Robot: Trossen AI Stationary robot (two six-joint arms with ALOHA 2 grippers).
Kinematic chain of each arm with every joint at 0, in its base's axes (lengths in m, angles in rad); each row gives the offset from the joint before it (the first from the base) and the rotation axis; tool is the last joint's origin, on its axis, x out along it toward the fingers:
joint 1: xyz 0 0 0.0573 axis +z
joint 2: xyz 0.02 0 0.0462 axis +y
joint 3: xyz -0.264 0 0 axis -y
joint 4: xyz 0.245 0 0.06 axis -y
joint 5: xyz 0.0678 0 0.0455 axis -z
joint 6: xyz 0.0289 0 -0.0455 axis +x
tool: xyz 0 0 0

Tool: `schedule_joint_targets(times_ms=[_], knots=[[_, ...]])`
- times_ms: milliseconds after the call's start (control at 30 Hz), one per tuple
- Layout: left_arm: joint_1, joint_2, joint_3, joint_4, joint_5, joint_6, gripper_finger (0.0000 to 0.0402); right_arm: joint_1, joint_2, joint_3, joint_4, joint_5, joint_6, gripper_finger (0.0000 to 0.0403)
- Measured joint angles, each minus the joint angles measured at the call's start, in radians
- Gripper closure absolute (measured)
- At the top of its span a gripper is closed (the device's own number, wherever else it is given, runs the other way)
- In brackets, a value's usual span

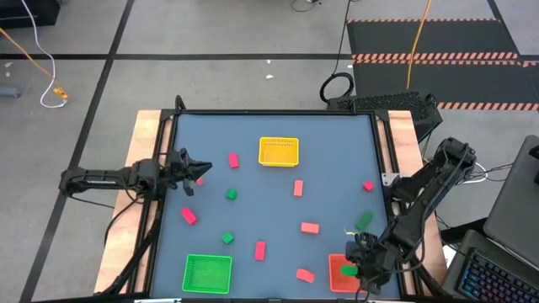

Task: Sort & place blocks by color
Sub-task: Put the green block into the orange bin

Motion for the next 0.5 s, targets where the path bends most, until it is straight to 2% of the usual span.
schedule_joint_targets(times_ms=[500], knots=[[0.0,0.157,-0.001,0.006,0.0,-0.1,0.0369,0.015,0.0,0.0,-0.009,0.026,-0.008,0.0279]])
